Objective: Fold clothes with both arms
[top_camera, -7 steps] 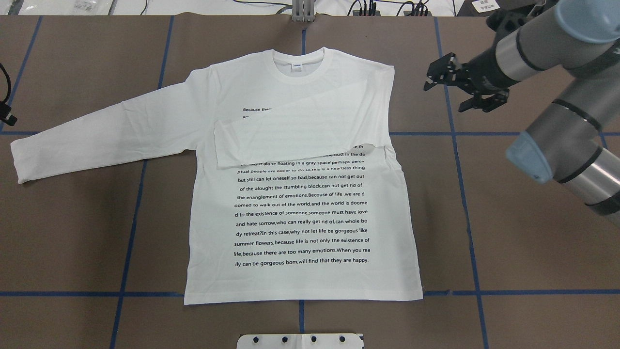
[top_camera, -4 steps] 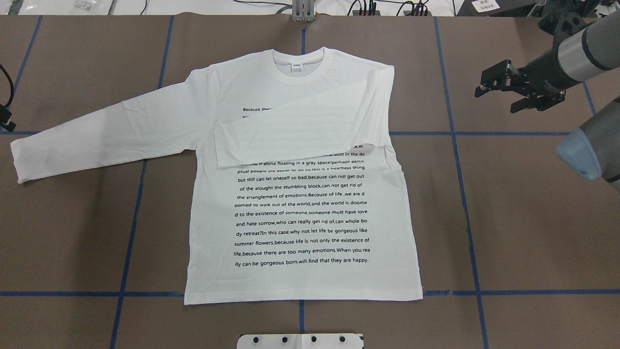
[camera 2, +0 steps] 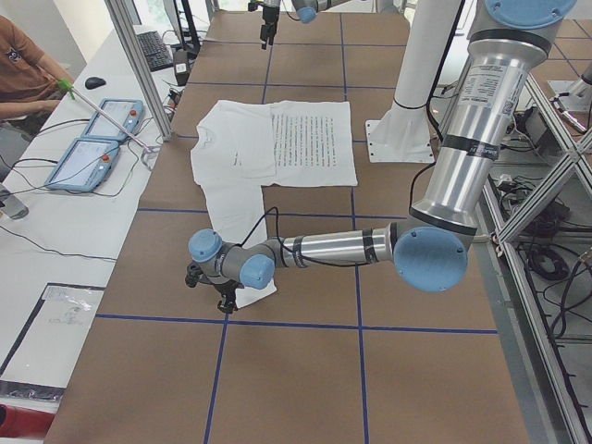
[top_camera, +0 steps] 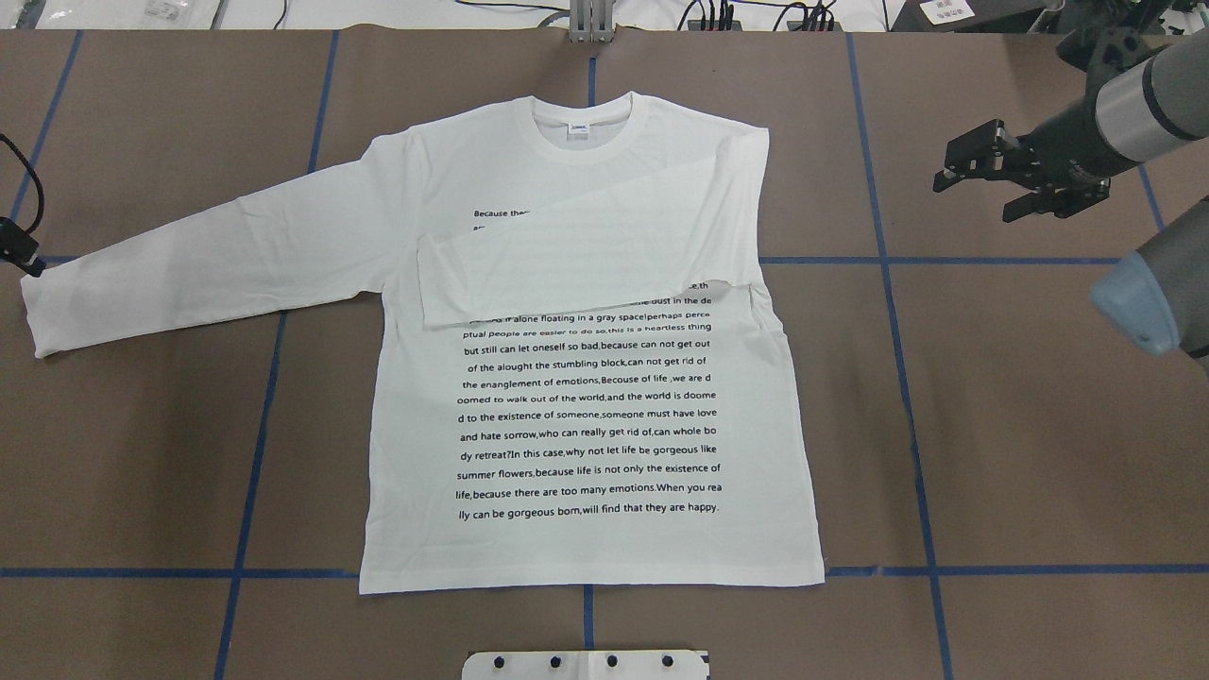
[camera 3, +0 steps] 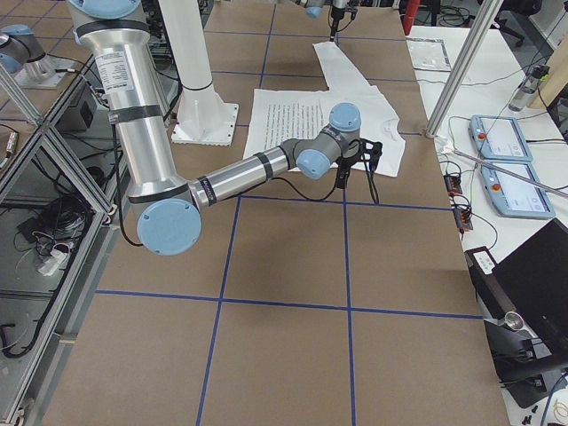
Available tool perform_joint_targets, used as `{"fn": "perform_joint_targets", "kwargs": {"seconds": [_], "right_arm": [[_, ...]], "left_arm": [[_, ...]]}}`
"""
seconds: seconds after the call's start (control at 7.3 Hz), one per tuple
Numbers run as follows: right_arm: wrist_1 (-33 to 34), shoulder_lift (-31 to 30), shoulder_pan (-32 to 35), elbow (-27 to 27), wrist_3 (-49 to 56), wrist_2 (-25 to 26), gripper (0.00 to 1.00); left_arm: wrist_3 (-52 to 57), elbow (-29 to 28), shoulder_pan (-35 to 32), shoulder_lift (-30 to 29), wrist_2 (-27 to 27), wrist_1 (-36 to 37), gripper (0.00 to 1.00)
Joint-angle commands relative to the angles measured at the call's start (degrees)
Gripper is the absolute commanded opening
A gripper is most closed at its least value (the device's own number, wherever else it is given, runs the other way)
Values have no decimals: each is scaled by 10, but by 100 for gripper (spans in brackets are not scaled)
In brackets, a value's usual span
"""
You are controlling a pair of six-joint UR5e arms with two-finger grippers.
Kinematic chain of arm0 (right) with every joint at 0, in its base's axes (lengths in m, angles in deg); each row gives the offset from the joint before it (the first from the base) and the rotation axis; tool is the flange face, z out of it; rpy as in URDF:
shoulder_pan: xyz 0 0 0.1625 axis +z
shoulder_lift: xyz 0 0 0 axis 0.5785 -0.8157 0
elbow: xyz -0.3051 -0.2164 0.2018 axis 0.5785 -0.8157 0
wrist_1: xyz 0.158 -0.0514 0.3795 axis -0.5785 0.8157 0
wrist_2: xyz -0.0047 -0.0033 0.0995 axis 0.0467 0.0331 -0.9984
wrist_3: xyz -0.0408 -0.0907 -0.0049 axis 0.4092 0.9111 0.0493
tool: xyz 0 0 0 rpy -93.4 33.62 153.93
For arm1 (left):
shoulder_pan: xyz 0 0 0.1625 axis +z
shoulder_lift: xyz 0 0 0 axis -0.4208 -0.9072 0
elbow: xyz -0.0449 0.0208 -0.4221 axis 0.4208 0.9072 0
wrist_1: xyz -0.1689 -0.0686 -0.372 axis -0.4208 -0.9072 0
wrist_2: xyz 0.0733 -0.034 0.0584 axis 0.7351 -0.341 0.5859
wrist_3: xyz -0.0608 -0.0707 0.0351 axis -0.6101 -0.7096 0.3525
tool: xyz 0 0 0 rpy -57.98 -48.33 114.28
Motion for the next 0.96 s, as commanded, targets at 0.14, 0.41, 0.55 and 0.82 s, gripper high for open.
{"fn": "perform_joint_targets", "kwargs": {"seconds": [0.14, 0.41, 0.55, 0.82], "right_arm": [[0, 0, 0, -1, -1, 3, 99], [0, 0, 0, 1, -1, -1, 99], [0, 0, 0, 1, -1, 0, 99], [-1, 0, 2, 4, -1, -7, 99]], "left_arm": [[2, -5, 11, 2, 1, -6, 51], [0, -5, 12, 1, 2, -5, 36], [-3, 0, 12, 2, 1, -2, 10], [-2, 0, 12, -1, 1, 1, 0]]}}
